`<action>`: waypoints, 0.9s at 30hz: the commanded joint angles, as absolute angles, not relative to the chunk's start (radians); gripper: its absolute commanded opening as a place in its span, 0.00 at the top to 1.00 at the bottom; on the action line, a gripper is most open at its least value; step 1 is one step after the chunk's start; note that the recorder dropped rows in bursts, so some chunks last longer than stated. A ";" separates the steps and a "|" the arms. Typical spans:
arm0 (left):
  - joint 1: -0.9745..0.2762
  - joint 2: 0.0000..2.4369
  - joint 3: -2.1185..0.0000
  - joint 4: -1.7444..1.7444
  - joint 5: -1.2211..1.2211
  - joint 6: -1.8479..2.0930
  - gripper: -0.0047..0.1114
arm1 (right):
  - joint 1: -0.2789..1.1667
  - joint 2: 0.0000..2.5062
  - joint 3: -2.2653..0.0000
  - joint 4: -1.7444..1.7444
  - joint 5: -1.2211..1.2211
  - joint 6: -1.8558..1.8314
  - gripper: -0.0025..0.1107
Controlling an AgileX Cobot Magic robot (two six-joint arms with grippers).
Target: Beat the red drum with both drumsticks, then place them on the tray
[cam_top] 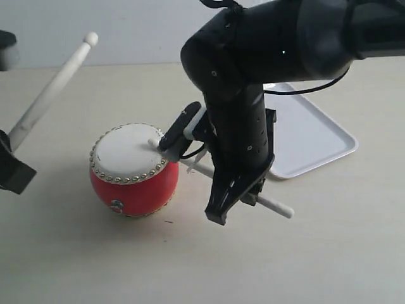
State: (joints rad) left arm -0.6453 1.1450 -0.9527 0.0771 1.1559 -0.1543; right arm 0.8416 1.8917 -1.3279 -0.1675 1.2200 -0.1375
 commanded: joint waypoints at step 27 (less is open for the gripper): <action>-0.650 1.088 -0.998 0.038 1.221 -0.161 0.96 | 0.843 1.941 -1.307 0.013 1.209 -0.137 0.98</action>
